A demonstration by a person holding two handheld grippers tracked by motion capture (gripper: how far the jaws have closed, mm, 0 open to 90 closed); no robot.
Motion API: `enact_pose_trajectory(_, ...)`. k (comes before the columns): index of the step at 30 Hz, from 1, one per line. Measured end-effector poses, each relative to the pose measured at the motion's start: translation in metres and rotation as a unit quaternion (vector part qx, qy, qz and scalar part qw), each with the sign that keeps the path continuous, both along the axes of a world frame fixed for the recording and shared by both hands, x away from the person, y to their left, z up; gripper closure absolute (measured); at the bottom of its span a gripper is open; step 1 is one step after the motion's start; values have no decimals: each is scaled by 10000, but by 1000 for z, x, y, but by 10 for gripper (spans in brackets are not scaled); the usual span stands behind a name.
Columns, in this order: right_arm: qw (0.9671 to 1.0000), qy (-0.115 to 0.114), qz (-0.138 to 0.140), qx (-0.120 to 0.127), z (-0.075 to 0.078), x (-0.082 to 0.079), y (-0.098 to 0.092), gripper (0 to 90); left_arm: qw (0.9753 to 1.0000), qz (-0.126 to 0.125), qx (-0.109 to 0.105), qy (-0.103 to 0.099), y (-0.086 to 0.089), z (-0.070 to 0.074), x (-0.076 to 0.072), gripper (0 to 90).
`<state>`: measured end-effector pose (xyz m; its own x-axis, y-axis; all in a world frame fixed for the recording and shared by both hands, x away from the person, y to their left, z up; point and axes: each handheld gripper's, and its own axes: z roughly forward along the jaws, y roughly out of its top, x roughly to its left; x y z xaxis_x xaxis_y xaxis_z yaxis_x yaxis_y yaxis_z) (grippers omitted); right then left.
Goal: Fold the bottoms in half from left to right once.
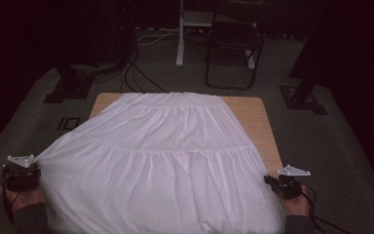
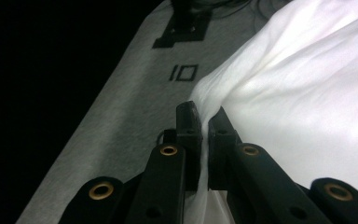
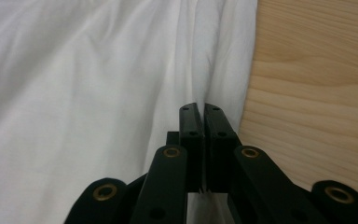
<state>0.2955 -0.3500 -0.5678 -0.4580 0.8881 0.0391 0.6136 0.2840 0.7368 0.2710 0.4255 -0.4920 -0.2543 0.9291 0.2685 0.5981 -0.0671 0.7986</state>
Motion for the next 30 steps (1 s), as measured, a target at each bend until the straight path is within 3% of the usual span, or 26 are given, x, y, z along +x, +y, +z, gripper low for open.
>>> enact_pose_trajectory(4, 9998, 14, 199, -77, 1, 3, 14, 869, 9988, -482, 75, -45, -22, 7, -10, 868)
enact_pose_trajectory(8, 9992, 5, 378, -119, 2, 6, 27, 857, 9955, -932, 65, -136, -46, 14, -16, 867)
enact_pose_trajectory(11, 9988, -26, 472, -160, 2, 7, 33, 848, 9918, -1264, 99, -182, -66, 21, -21, 866)
enact_pose_trajectory(15, 9987, -44, 499, -132, 2, 7, 36, 845, 9863, -1629, -100, -227, -85, 27, -26, 865)
enact_pose_trajectory(21, 9987, -69, 497, -70, 1, 7, 34, 842, 9779, -2071, -232, -166, -118, 35, -32, 865)
enact_pose_trajectory(23, 9987, -68, 494, -53, 0, 7, 34, 842, 9723, -2306, -329, -191, -132, 40, -34, 864)
enact_pose_trajectory(24, 9988, -62, 486, -37, 0, 7, 34, 842, 9681, -2457, -450, -219, -139, 43, -34, 865)
enact_pose_trajectory(25, 9988, -59, 485, -26, 0, 7, 34, 842, 9623, -2647, -580, -240, -147, 46, -35, 864)
enact_pose_trajectory(27, 9988, -48, 482, 0, 0, 7, 34, 842, 9503, -3042, -621, -252, -168, 51, -33, 864)
enact_pose_trajectory(30, 9988, -55, 489, -20, 0, 8, 36, 842, 9283, -3644, -690, -245, -205, 59, -28, 864)
